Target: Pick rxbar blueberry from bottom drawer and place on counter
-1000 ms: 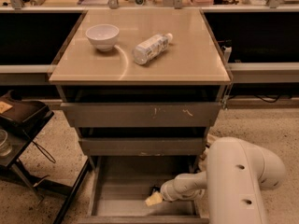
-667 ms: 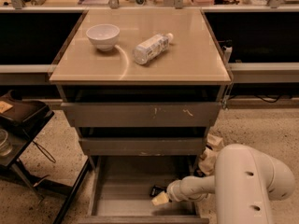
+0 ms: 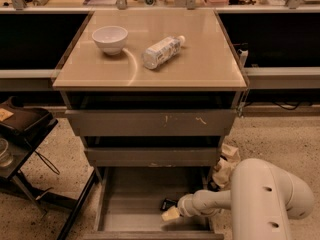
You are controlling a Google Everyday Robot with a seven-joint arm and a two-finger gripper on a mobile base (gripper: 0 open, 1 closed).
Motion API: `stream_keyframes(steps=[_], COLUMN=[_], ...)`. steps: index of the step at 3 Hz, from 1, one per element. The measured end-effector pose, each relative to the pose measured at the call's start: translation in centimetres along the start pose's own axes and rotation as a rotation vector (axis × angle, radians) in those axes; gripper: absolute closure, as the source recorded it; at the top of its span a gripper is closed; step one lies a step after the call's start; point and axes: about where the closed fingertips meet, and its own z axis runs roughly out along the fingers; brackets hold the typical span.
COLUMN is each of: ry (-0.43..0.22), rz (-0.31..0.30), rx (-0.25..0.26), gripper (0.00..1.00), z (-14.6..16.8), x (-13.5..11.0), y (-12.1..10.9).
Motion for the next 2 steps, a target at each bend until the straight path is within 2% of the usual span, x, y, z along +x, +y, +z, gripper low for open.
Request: stream_keyframes(steps=[1, 2], ry=[-0.01, -0.009], rz=[0.035, 0.035], rx=[-0.029, -0.029], gripper=[0.0, 0.0], z=[4.22, 4.23], x=[2.08, 2.09], y=[0.08, 0.09])
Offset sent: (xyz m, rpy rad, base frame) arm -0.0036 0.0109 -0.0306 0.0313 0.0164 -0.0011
